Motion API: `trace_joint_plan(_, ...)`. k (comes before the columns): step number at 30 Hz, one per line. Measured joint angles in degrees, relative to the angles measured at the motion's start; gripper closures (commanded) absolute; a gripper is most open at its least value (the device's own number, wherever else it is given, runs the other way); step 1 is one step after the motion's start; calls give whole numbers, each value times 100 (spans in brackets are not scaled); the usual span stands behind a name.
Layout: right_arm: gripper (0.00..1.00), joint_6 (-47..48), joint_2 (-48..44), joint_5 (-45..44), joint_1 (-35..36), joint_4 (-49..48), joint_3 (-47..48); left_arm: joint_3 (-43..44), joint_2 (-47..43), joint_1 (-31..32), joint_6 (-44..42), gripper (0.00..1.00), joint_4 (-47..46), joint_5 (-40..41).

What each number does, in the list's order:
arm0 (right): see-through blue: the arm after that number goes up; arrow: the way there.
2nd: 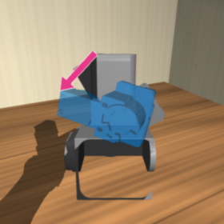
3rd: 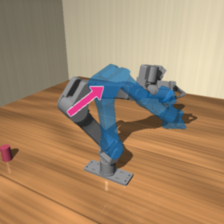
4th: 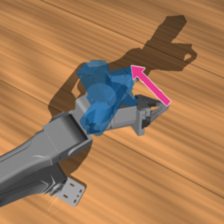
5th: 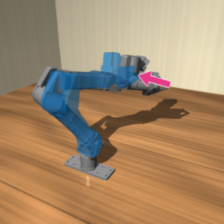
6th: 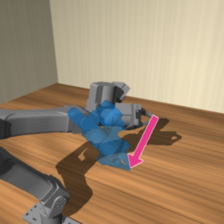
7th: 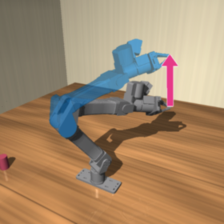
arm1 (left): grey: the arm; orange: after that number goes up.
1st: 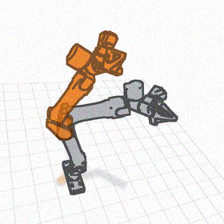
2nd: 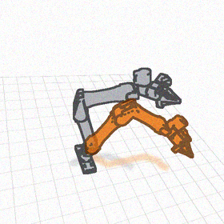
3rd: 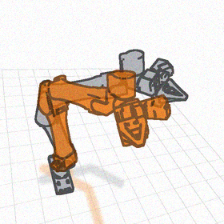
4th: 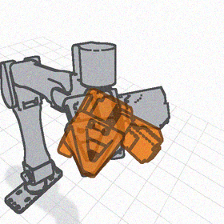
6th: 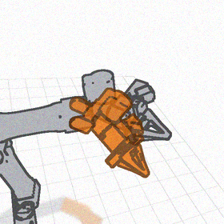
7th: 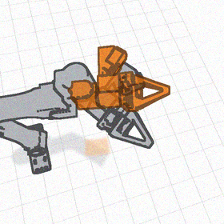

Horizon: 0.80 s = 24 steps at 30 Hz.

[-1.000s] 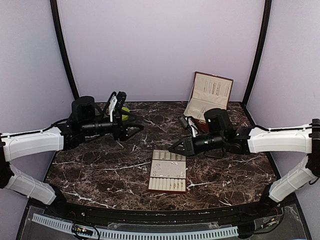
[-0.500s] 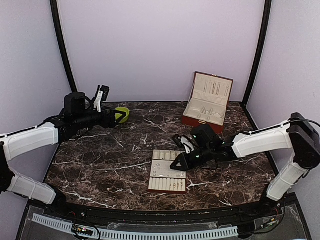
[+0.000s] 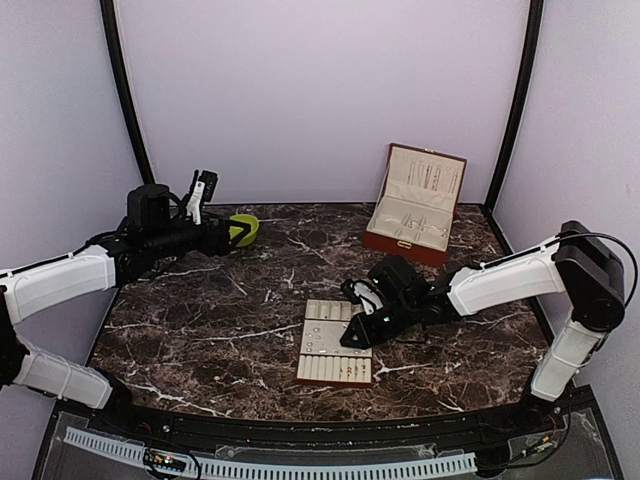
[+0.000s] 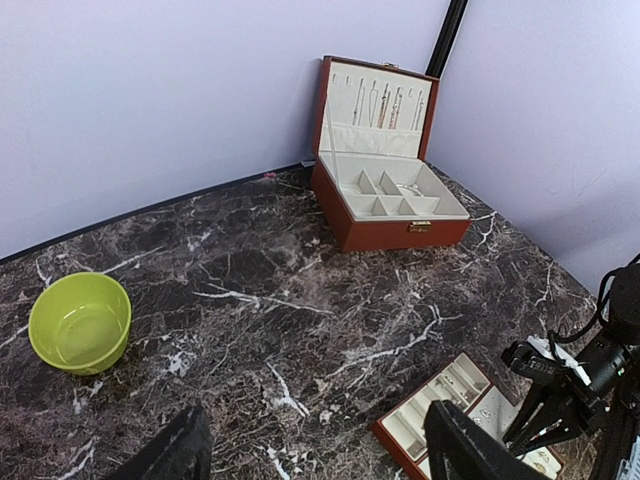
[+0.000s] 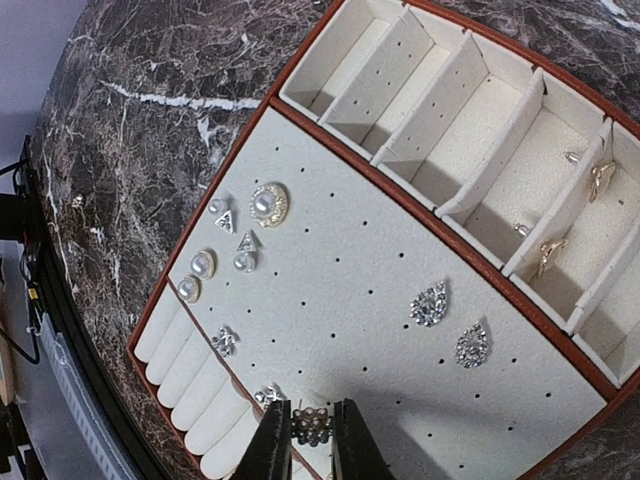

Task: Organize the mixed jewelry
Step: Insert the earring into the earring holder.

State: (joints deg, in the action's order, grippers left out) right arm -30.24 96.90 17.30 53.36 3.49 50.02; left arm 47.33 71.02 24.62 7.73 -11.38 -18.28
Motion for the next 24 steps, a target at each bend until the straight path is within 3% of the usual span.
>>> trace_joint_plan(24, 87, 138, 214, -153, 98, 157, 267, 0, -2, 0, 0, 24, 2, 17)
